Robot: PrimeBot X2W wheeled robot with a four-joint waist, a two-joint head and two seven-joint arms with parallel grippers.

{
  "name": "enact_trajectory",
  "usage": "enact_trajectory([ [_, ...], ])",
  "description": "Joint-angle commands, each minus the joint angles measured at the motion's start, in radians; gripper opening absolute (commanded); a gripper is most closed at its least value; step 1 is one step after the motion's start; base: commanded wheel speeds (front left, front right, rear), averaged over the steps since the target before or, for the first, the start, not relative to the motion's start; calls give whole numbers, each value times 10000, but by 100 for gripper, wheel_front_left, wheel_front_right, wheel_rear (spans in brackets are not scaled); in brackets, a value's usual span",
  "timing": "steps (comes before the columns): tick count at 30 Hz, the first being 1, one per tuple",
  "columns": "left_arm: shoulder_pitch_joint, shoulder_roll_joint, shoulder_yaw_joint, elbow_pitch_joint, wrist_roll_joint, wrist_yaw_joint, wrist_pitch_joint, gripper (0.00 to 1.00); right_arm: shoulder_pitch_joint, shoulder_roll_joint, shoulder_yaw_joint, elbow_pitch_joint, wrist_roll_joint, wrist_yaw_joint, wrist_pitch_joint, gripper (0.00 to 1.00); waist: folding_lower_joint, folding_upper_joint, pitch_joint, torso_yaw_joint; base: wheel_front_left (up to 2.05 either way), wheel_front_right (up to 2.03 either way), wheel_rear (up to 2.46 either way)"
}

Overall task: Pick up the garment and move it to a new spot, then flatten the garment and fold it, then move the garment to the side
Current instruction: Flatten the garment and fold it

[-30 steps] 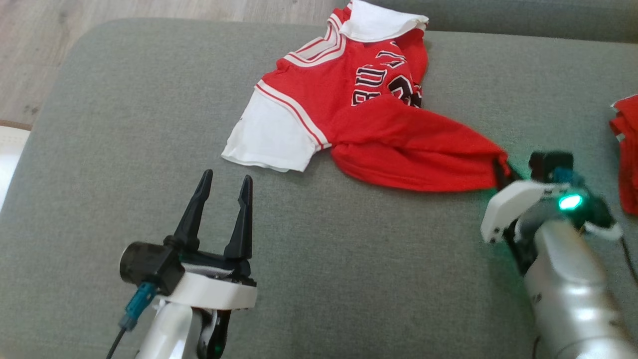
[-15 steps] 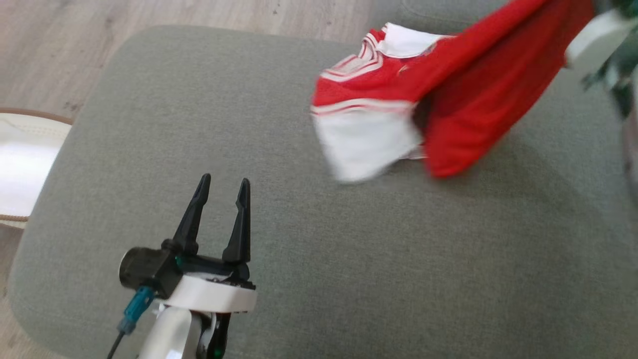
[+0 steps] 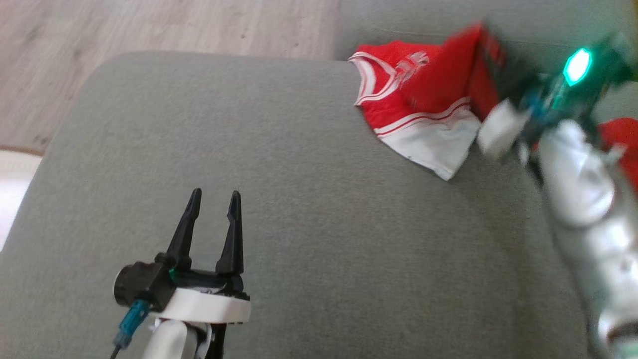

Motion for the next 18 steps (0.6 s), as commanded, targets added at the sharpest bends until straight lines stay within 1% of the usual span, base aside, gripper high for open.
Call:
enact_trajectory([
  [1,-159,35,339,-374,-52,64,-51,100,288,74,97,-483,153,-9,154,0,0,0,-162,-257,0,0,0],
  [4,-95,35,338,-418,-33,83,-51,100,1798,100,-175,-1066,535,-9,613,0,0,0,-249,-504,0,0,0],
  [7,-53,35,331,-436,5,76,-51,100,3255,58,-756,-1648,724,-9,1046,0,0,0,-249,-727,0,0,0],
  [10,-28,35,349,-425,48,58,-51,100,4436,313,-1464,-2079,804,-9,1504,0,0,0,-233,-909,0,0,0],
  [11,-20,35,356,-417,68,46,-51,100,4730,439,-1648,-2235,785,-9,1553,55,0,0,-220,-953,0,0,0],
  [12,-21,35,359,-406,93,33,-51,100,4974,615,-1881,-2390,817,-9,1595,100,0,0,-201,-992,0,0,0],
  [15,-58,35,367,-390,118,2,-51,100,5478,1044,-2390,-2886,863,-9,1623,100,0,0,-169,-1054,0,0,0],
  [18,-68,35,371,-371,134,-23,-51,100,5697,1315,-2681,-3400,854,-9,1539,100,0,0,-172,-1099,0,0,0],
])
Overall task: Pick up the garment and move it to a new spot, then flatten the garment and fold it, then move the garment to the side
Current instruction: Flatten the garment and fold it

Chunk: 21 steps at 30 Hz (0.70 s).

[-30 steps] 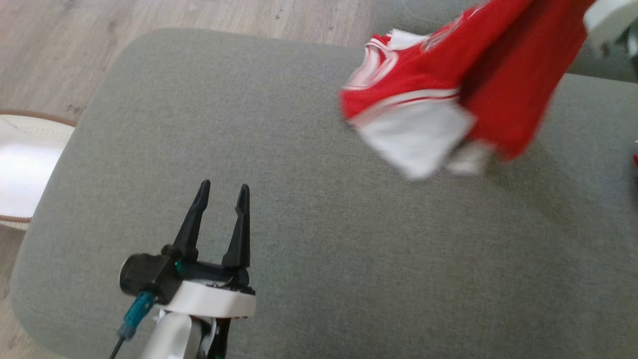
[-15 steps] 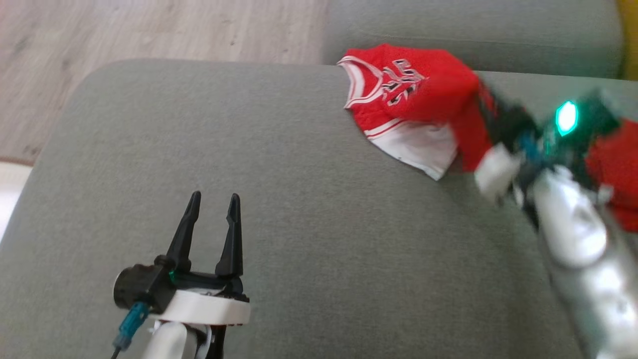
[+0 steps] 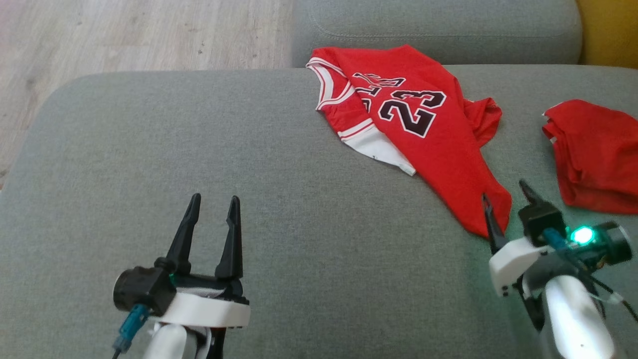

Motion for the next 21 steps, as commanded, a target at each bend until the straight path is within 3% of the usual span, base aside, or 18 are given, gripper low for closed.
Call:
enact_trajectory([
  [1,-258,33,312,-303,111,-43,-51,100,-215,92,49,-764,18,-9,-119,100,0,0,-13,-14,0,0,0],
  [13,-246,33,184,-314,108,-97,-51,100,438,283,1054,-2661,1693,-9,-1273,100,0,0,-40,398,0,0,0],
  [21,-511,33,58,-312,136,-151,-51,100,-354,285,1682,-2076,2126,-9,-913,100,0,0,557,954,0,0,0],
])
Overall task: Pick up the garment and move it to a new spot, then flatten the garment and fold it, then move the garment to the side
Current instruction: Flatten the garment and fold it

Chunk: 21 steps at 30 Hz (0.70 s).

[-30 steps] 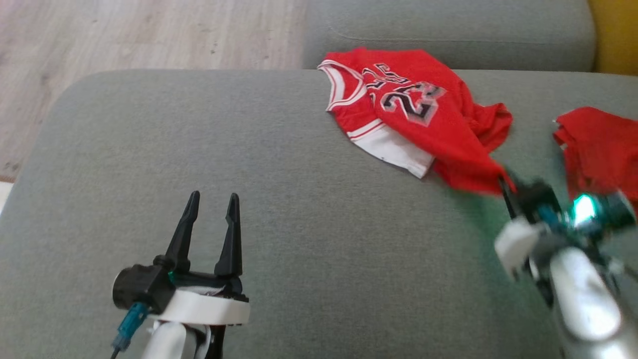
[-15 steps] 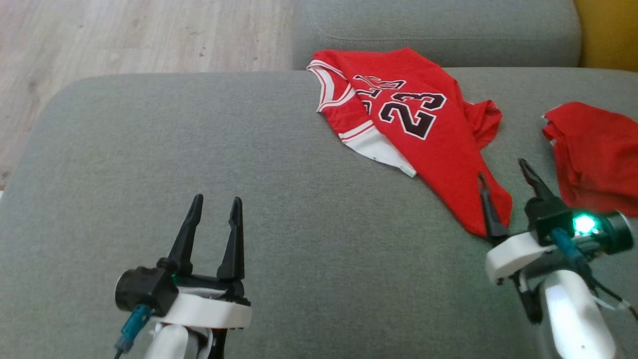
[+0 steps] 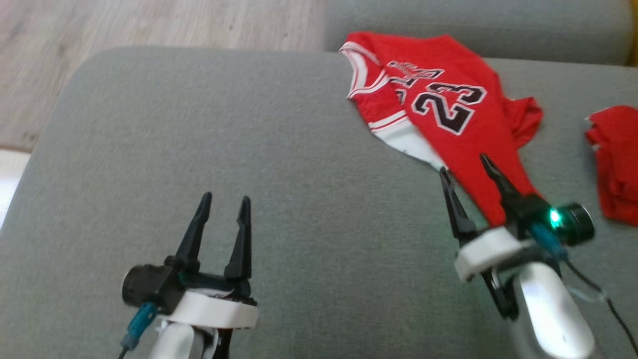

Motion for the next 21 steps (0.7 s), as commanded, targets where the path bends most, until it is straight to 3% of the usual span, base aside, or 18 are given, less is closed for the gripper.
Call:
enact_trajectory([
  [1,-541,31,224,-325,34,-38,-51,100,-794,-18,307,-18,9,-9,141,100,0,0,281,269,0,0,0],
  [11,-1103,31,-128,-147,-229,-95,-51,100,-3253,-17,-327,3806,176,-9,1133,100,0,0,1301,1294,0,0,0],
  [21,-1312,31,-184,-139,-277,-120,-51,100,-4584,-111,-907,6278,-268,-9,1356,100,0,0,1686,1537,0,0,0],
])
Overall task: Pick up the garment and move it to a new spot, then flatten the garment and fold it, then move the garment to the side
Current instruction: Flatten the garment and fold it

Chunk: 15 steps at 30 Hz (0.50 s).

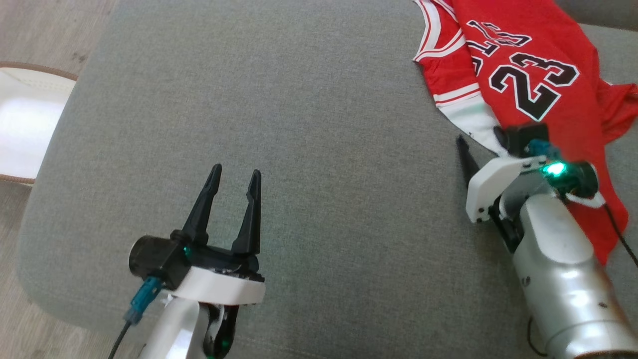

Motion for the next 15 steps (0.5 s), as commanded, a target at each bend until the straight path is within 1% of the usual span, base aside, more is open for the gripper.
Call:
enact_trajectory([
  [1,-354,39,228,-272,-55,-36,-51,100,-177,25,75,92,-140,-9,-35,100,-2,0,30,-6,0,0,0],
  [3,-383,39,224,-264,-51,-38,-51,100,-344,29,-102,393,-301,-9,-39,100,-2,0,58,-24,0,0,0],
  [4,-398,39,217,-257,-49,-40,-51,100,-414,35,-191,548,-346,-9,-29,78,-2,0,64,-34,0,0,0],
  [5,-414,39,207,-251,-49,-41,-51,100,-480,44,-261,683,-370,-9,-58,29,-2,0,63,-46,0,0,0],
  [6,-428,39,201,-244,-50,-42,-51,100,-533,54,-292,798,-399,-9,-130,0,-2,0,53,-62,0,0,0],
  [9,-434,39,222,-222,-47,-43,-51,100,-677,94,-167,1032,-319,-9,-587,0,-2,0,-27,-141,0,0,0],
  [10,-434,39,222,-222,-47,-43,-51,100,-677,94,-167,1032,-319,-9,-587,0,-2,0,-27,-141,0,0,0],
  [11,-423,39,239,-214,-40,-44,-51,100,-728,104,3,1087,-119,-9,-811,0,-2,0,-77,-176,0,0,0],
  [13,-398,39,235,-179,-20,-46,-51,100,-802,111,859,1131,901,-9,-1285,0,-2,0,-202,-204,0,0,0],
  [15,-358,39,205,-146,20,-48,-51,100,-798,113,1984,854,2158,-9,-1569,0,-2,0,-345,-251,0,0,0],
])
